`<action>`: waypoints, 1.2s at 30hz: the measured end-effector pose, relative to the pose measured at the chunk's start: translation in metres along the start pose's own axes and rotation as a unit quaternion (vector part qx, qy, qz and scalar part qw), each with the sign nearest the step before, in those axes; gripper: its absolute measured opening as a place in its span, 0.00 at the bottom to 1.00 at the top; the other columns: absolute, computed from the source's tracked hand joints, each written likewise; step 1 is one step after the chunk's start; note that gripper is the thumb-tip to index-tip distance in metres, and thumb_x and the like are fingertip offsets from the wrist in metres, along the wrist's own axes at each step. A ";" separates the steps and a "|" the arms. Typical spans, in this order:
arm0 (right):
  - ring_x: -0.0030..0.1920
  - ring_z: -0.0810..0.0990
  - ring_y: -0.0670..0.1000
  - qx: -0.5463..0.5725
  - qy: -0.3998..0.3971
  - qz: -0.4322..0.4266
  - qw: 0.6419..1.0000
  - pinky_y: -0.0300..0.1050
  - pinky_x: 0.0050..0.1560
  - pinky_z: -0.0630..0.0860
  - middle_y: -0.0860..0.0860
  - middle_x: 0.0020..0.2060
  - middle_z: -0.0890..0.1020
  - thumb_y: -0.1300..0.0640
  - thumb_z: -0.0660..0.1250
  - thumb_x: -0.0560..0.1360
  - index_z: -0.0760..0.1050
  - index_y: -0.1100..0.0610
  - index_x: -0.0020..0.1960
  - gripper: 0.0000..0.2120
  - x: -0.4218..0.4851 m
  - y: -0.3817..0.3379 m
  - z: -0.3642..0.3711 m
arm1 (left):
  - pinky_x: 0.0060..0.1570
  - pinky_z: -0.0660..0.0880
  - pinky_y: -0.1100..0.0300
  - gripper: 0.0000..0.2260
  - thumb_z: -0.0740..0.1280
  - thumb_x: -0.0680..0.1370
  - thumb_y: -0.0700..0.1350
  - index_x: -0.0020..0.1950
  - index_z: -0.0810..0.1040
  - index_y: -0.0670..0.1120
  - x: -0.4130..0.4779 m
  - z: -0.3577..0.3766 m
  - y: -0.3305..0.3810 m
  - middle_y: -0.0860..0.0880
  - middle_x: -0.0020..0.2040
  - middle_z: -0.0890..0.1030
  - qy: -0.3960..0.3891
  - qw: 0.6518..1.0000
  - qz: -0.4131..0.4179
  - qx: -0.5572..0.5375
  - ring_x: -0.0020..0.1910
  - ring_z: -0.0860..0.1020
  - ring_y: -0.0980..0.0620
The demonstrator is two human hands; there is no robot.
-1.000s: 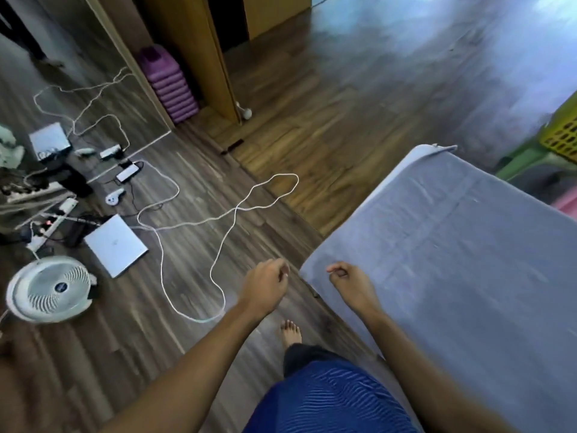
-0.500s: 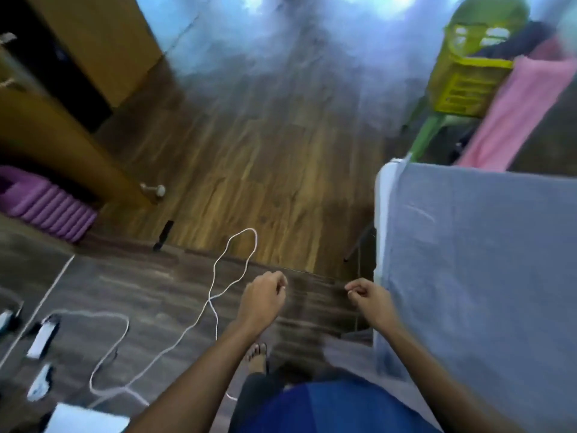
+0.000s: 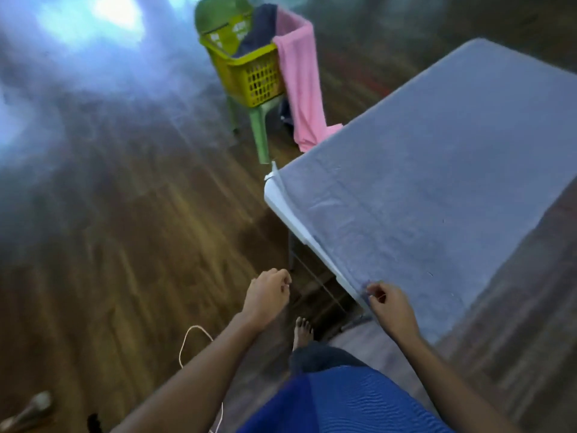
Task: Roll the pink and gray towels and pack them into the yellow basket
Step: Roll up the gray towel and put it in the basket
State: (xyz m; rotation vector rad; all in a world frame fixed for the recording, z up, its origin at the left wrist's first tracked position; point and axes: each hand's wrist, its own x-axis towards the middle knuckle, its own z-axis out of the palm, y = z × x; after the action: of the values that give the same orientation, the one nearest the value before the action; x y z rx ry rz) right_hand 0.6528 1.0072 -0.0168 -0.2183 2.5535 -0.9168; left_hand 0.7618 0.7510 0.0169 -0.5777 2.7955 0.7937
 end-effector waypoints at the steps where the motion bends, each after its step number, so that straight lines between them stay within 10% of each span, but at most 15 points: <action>1: 0.41 0.80 0.49 -0.008 0.012 0.007 1.000 0.40 0.40 0.71 0.48 0.41 0.81 0.59 0.68 0.73 0.77 0.47 0.43 0.06 0.007 0.002 0.003 | 0.50 0.75 0.52 0.08 0.60 0.77 0.43 0.49 0.78 0.51 0.018 -0.006 0.001 0.54 0.45 0.77 -0.007 1.000 0.016 0.012 0.45 0.76 0.54; 10: 0.54 0.76 0.60 -0.068 0.068 0.145 0.985 0.51 0.54 0.74 0.58 0.53 0.78 0.64 0.69 0.71 0.79 0.58 0.56 0.13 0.020 -0.006 0.026 | 0.52 0.75 0.48 0.08 0.60 0.76 0.41 0.50 0.78 0.46 0.162 -0.047 0.004 0.47 0.51 0.79 -0.053 0.974 0.174 0.133 0.52 0.76 0.44; 22: 0.55 0.72 0.63 -0.151 0.132 0.311 0.929 0.56 0.52 0.70 0.59 0.55 0.74 0.64 0.68 0.68 0.72 0.57 0.62 0.22 -0.008 -0.029 0.056 | 0.64 0.67 0.50 0.21 0.69 0.73 0.45 0.64 0.69 0.48 0.300 -0.077 -0.032 0.45 0.62 0.73 -0.111 0.841 0.341 0.406 0.62 0.71 0.44; 36: 0.51 0.68 0.63 -0.150 0.173 0.352 0.908 0.56 0.42 0.70 0.61 0.53 0.71 0.70 0.62 0.69 0.70 0.61 0.56 0.15 -0.030 -0.001 0.037 | 0.53 0.71 0.48 0.12 0.65 0.75 0.38 0.57 0.73 0.42 0.324 -0.082 -0.051 0.41 0.52 0.78 -0.142 0.845 0.350 0.380 0.52 0.76 0.40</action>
State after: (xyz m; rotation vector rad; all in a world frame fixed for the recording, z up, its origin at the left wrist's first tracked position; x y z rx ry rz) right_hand 0.6958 0.9932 -0.0320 0.8040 2.7420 -0.2943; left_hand 0.4829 0.5646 -0.0260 0.6646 2.6714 -0.2048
